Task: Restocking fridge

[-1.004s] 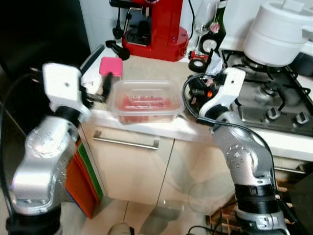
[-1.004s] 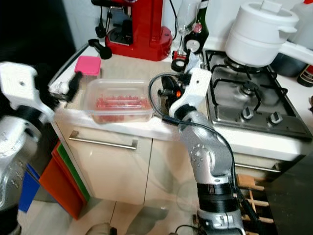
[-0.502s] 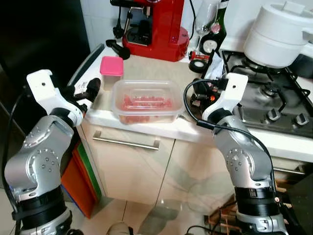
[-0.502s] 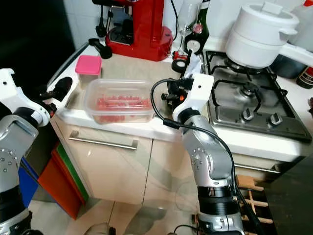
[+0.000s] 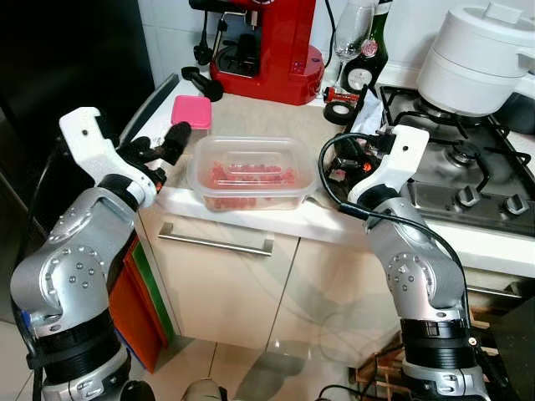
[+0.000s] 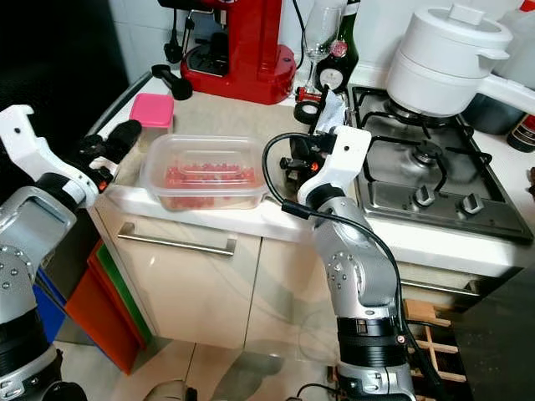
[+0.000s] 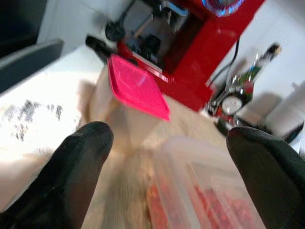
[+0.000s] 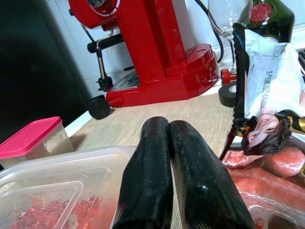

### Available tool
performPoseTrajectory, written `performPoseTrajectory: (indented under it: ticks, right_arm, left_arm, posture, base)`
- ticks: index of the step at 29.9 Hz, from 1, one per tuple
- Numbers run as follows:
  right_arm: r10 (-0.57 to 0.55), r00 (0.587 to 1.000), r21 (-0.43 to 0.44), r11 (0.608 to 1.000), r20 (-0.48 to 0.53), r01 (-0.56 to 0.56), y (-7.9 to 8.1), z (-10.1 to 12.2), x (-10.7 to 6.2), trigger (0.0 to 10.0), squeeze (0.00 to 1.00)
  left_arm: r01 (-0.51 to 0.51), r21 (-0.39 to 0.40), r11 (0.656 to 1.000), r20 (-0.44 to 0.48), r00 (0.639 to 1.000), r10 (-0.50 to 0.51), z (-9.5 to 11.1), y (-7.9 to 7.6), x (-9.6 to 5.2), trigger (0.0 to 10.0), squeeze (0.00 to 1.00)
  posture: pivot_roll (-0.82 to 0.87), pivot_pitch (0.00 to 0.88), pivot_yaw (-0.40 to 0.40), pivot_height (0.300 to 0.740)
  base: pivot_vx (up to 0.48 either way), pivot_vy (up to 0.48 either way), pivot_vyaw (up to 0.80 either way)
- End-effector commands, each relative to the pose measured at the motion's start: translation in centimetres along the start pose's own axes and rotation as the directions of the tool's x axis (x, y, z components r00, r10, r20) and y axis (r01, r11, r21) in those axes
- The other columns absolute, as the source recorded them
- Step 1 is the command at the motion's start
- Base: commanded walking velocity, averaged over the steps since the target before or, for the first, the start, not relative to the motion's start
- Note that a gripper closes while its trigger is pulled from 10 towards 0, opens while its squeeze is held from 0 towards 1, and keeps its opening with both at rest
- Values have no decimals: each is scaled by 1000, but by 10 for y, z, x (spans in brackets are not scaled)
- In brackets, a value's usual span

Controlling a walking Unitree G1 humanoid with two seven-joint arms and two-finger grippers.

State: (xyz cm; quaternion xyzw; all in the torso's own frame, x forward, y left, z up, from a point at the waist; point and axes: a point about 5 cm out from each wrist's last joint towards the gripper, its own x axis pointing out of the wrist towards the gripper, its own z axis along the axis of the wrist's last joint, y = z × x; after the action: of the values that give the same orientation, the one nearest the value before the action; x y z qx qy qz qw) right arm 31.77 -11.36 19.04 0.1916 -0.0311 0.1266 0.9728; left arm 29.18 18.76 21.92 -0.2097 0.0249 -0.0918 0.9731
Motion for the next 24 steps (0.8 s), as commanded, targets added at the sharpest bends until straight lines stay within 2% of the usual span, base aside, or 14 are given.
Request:
performPoseTrajectory:
  ticks: [1,4,12,24]
  right_arm:
    - [-11,1000,9,1000,7,11,-3,3,2,10000,0]
    - [-9,1000,12,1000,5,9,-2,3,2,10000,0]
    - [-19,1000,3,1000,7,19,-5,4,0,10000,0]
    - [-28,1000,-4,1000,2,28,-8,3,-2,10000,0]
  left_arm:
    - [1,13,1000,-24,1000,-1,-2,-2,1,10000,0]
    - [-25,-7,1000,-74,997,25,-12,0,4,10000,0]
    - [-43,-75,996,-91,995,36,-19,1,9,10000,0]
    - [0,-81,997,-99,995,-8,-19,-8,15,10000,0]
  posture:
    - [148,0,-78,711]
    - [144,0,-79,711]
    - [124,0,-80,711]
    - [118,0,-82,711]
  base:
    - [0,0,0]
    - [0,0,0]
    - [0,0,0]
    - [0,0,0]
